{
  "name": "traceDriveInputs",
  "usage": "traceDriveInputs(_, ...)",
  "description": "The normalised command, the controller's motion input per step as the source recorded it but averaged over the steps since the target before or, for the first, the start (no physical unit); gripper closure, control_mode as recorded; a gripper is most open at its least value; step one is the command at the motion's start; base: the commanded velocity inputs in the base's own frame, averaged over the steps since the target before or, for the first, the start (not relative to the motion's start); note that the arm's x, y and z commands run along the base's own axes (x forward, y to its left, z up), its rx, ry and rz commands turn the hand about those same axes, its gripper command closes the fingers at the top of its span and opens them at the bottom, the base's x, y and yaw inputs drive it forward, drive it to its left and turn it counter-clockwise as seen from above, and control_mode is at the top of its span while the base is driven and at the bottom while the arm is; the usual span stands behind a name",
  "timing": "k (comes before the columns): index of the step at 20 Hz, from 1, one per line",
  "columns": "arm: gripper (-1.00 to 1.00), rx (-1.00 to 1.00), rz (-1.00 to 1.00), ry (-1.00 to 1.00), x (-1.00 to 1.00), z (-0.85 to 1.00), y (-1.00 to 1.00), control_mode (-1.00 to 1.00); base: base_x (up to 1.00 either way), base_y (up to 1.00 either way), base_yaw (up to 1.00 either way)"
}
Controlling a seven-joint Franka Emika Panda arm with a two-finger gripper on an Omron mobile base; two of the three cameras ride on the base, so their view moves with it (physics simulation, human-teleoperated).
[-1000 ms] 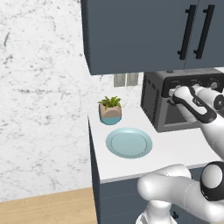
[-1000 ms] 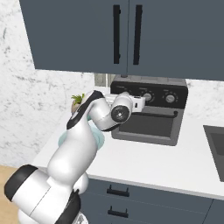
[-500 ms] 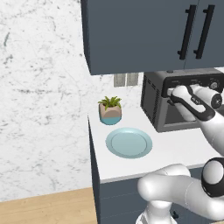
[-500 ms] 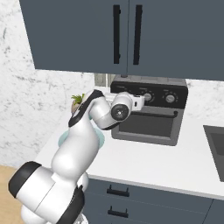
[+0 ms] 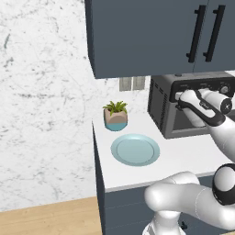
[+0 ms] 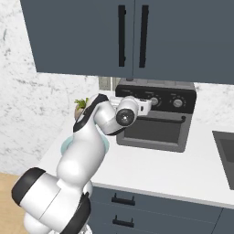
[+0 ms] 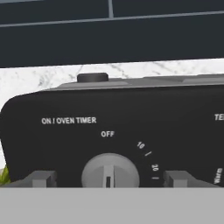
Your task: Pick up the kebab skewer and baguette bread, and place them inside the toaster oven. Close the toaster oven door and start by setting the timer.
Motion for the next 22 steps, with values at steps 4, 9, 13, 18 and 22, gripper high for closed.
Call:
traceDriveInputs(4,-1.00,0.00,0.00,0.00,0.03,0.00,0.00,-1.00,0.00,0.00,0.00)
traceDriveInputs(9,-1.00,0.00,0.00,0.00,0.00,0.00,0.00,-1.00,0.00,0.00,0.00)
traceDriveInputs(13,-1.00,0.00,0.00,0.00,0.00,0.00,0.00,-1.00,0.00,0.00,0.00)
traceDriveInputs(18,-1.00,0.00,0.00,0.00,0.00,0.00,0.00,-1.00,0.00,0.00,0.00)
traceDriveInputs(22,1.00,0.00,0.00,0.00,0.00,0.00,0.00,-1.00,0.00,0.00,0.00)
